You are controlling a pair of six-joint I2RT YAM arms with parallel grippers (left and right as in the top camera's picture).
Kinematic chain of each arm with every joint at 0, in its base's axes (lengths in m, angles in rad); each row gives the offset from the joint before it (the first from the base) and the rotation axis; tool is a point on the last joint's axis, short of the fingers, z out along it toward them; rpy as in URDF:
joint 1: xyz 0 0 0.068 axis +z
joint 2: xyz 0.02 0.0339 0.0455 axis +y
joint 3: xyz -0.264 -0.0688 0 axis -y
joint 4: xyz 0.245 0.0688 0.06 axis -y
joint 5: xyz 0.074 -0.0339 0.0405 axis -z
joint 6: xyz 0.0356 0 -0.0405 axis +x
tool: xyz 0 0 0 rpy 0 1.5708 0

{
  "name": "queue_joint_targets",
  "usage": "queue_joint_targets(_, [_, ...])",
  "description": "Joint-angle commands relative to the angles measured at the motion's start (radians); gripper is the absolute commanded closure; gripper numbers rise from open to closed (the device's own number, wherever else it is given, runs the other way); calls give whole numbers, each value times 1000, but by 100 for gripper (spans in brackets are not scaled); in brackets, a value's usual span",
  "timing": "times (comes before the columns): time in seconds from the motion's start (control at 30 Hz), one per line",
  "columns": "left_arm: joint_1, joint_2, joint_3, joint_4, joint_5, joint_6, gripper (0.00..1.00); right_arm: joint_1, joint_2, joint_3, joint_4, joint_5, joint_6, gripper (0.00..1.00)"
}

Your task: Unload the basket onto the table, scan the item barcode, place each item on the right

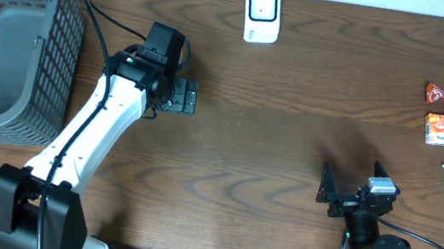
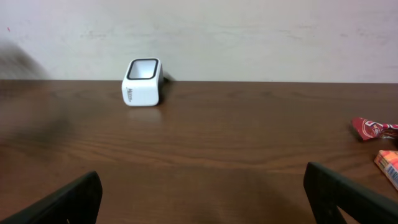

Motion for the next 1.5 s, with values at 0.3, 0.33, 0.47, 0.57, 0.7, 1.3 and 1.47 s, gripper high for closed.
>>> queue_joint_targets(0.3, [-2,5,4,-3,-13,13,2,-16,-7,-3,-6,23,-14,1])
queue_joint_targets(0.33, [-2,5,4,-3,-13,13,2,-16,-7,-3,-7,28,-14,1])
queue_joint_targets(0.47, [-2,5,4,-3,-13,13,2,-17,-7,-2,-10,50,-14,1])
queue_joint_targets(0.57, [-2,5,4,-3,-13,13,2,-17,-7,-2,-13,65,-16,1])
queue_joint_targets(0.7, [-2,5,4,-3,-13,13,2,-17,-7,-2,-13,65,-61,1])
queue_joint_targets(1.3, [-2,5,4,-3,-13,13,2,-34,-7,-2,-13,66,-21,1])
queue_joint_targets(1.47, [-2,5,4,-3,-13,13,2,-35,-7,-2,-14,67,-21,1])
